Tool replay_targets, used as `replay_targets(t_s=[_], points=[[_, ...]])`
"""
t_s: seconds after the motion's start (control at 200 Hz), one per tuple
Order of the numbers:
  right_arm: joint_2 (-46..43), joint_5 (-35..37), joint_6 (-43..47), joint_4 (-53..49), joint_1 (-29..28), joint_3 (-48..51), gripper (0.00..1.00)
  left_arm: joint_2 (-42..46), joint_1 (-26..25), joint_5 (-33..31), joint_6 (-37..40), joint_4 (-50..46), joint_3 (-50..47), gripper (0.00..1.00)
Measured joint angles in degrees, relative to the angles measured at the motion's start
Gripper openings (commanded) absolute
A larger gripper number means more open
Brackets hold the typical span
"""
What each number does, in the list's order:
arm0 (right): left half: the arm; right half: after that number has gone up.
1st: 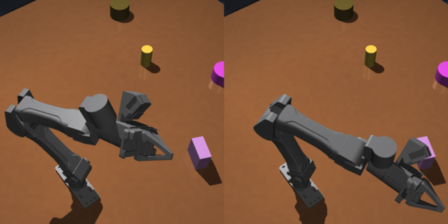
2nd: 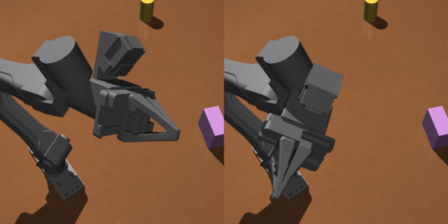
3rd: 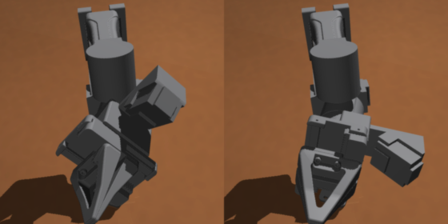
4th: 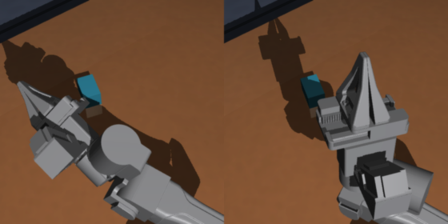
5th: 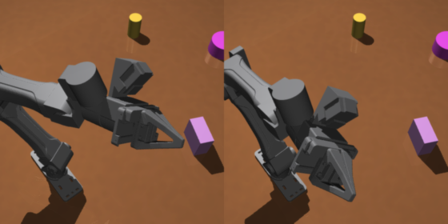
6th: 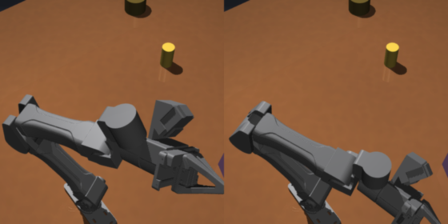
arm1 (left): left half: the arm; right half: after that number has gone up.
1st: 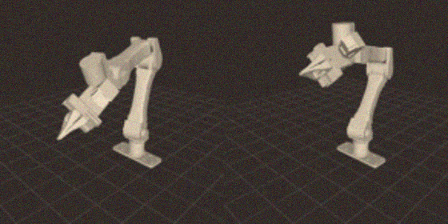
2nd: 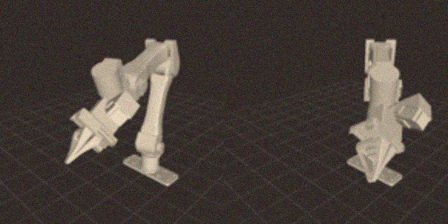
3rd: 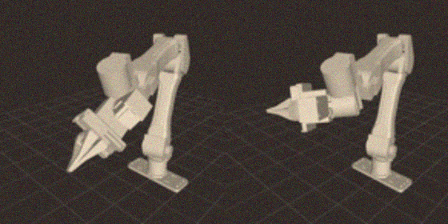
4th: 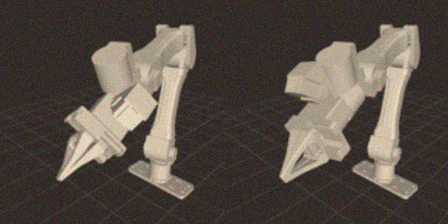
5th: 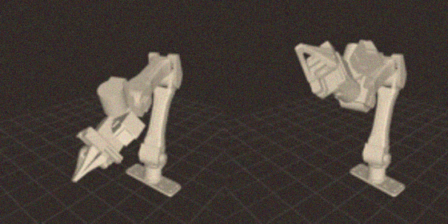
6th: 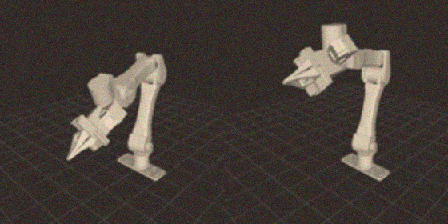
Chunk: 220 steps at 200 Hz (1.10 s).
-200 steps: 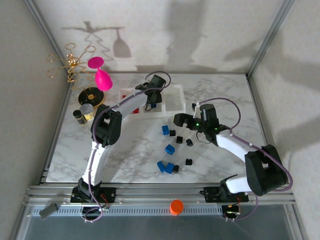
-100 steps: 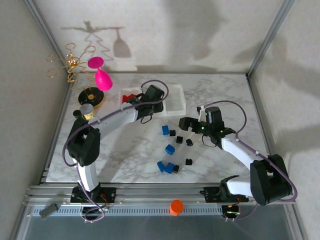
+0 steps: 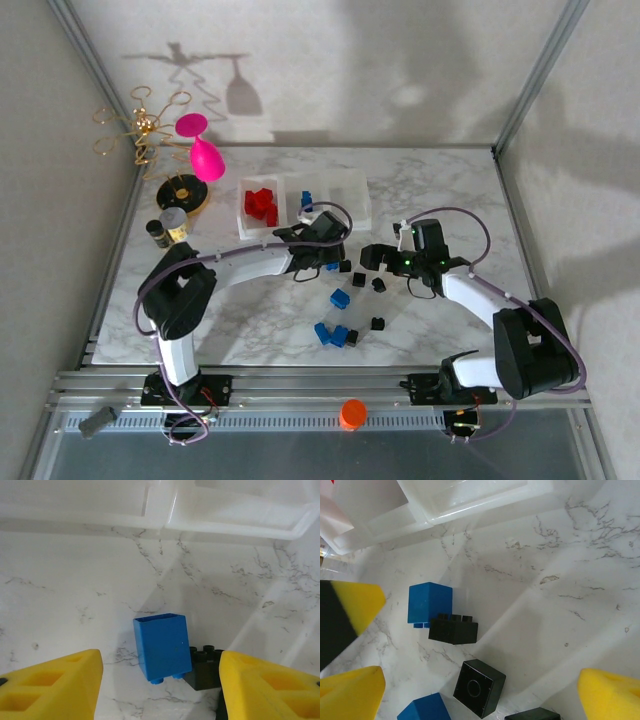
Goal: Sort the legos into containers by color
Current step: Pick up the lego from the center of the table.
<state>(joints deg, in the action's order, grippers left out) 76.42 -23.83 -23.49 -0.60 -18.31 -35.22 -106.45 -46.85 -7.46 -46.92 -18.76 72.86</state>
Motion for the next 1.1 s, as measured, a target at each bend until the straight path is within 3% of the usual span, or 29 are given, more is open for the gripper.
replay_targets(t_s=[0.33,1.101], points=[[0.5,-0.8,0.2,1.5,1.2,0.0,0.99,-8.0,-0.2,0.0,-1.1,0.1,4.8,0.63],[2.3,-3.1,0.2,2.6,1.9,0.0,0.99,-9.9,-0.3,-3.3,-0.7,-0.2,5.1,0.36]])
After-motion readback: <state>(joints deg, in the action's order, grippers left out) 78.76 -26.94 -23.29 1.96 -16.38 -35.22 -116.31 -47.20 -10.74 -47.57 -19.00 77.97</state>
